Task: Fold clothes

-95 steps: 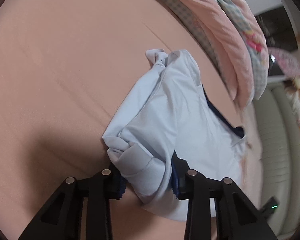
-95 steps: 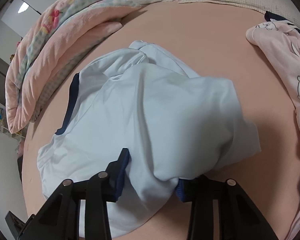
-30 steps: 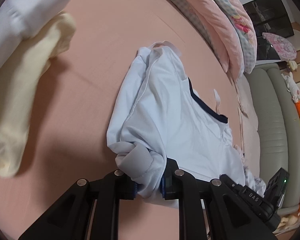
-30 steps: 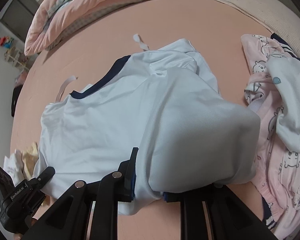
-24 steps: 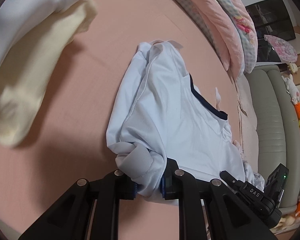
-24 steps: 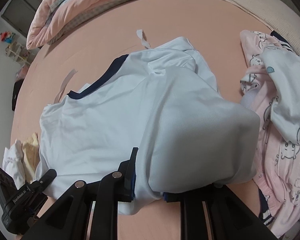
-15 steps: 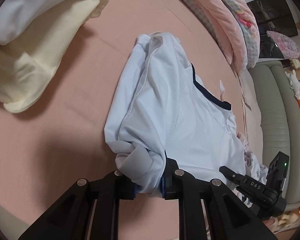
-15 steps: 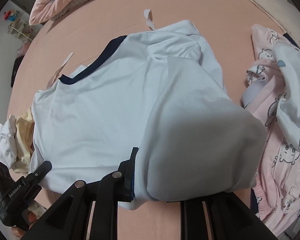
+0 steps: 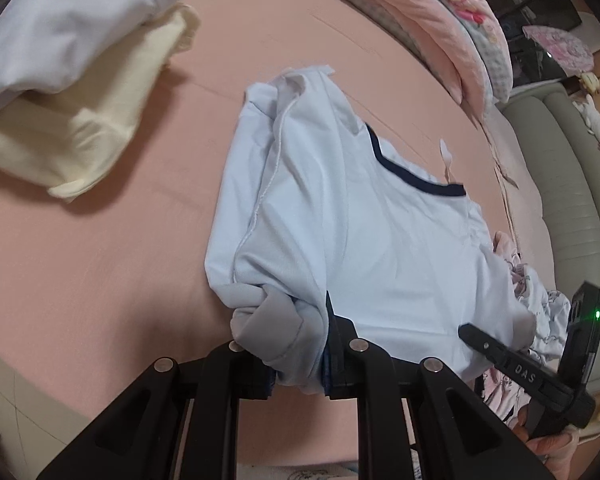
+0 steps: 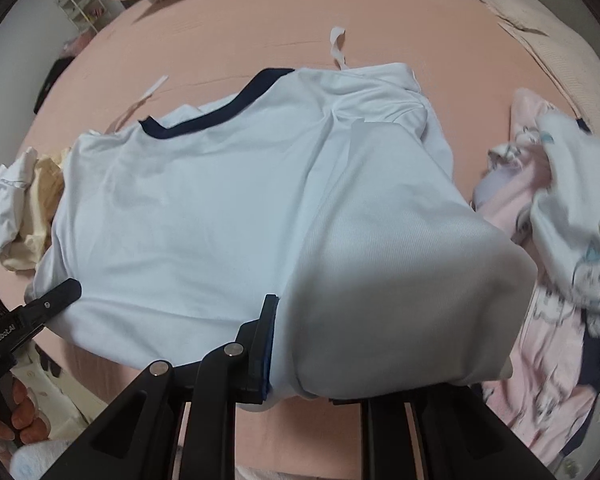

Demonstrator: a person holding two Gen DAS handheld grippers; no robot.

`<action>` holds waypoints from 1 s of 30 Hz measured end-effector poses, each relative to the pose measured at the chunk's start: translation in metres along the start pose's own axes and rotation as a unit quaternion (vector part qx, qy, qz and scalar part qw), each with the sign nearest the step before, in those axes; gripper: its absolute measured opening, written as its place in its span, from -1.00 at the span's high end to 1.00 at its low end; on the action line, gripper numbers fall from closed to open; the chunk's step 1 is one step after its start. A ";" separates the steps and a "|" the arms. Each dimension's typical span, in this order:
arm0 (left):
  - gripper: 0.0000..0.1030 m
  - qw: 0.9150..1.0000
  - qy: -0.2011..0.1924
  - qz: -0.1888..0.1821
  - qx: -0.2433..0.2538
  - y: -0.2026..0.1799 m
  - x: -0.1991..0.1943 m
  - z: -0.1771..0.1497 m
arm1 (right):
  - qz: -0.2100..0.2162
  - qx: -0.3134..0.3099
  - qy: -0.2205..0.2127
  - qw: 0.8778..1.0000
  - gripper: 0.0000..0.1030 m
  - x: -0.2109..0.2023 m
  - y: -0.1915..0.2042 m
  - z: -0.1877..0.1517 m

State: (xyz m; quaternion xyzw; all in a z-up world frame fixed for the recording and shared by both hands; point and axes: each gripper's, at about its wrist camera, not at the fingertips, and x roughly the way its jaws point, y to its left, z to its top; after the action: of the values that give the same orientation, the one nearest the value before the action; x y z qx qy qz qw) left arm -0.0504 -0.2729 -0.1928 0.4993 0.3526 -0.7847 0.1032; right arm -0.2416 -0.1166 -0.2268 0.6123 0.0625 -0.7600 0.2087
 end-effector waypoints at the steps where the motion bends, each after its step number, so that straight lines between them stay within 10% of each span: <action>1: 0.73 1.000 0.001 -0.001 -0.001 0.001 -0.001 0.000 | 0.008 0.004 -0.003 1.000 0.66 -0.001 -0.001 -0.003; 30: 0.72 0.992 -0.009 0.021 0.121 -0.009 0.015 -0.023 | 0.043 0.033 -0.060 0.997 0.66 0.008 -0.008 -0.033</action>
State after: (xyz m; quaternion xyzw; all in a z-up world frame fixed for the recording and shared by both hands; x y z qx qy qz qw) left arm -0.0459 -0.2479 -0.2078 0.5085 0.2438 -0.8235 0.0619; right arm -0.2162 -0.0993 -0.2435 0.5742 -0.0021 -0.7875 0.2240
